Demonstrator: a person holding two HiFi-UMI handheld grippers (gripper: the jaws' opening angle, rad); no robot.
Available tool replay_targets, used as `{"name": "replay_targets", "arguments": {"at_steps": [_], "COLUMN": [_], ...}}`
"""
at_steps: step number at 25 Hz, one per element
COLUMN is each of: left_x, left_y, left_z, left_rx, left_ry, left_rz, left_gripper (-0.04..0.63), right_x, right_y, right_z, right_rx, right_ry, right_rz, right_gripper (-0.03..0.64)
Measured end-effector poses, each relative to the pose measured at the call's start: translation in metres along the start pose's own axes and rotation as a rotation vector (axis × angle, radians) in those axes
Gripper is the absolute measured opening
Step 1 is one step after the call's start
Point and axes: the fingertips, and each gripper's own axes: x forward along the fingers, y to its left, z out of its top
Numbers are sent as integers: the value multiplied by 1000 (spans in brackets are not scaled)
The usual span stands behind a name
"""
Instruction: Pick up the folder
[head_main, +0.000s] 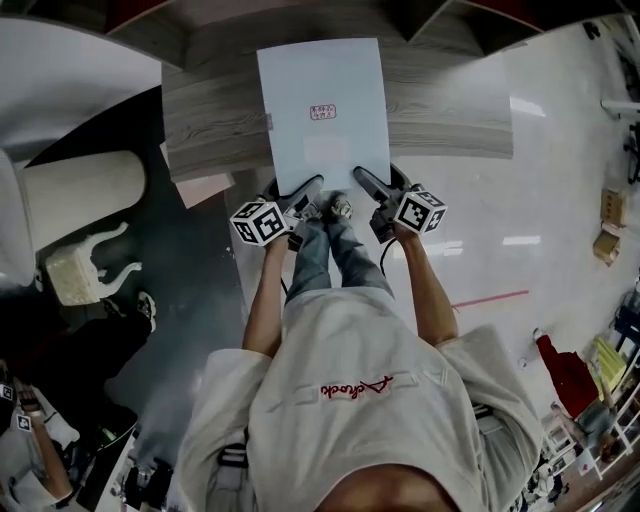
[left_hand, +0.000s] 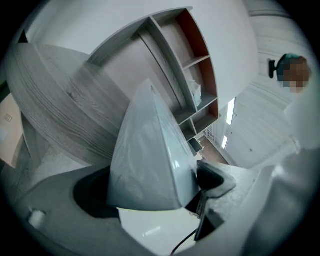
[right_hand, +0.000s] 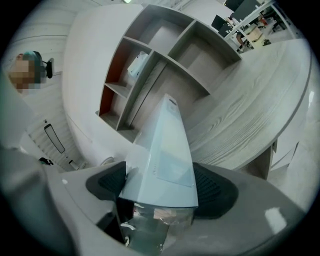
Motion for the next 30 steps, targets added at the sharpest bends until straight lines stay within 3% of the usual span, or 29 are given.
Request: {"name": "replay_targets", "arguments": {"at_steps": [30], "left_x": [-36], "left_y": [-145], "left_z": [95], "left_rx": [305], "left_ry": [-183], "left_rz": [-167], "left_gripper": [494], "right_x": [-52], "right_y": [131], "right_z": [105], "right_rx": [-244], "right_ry": [-216], "right_rz": [192], "right_gripper": [422]}}
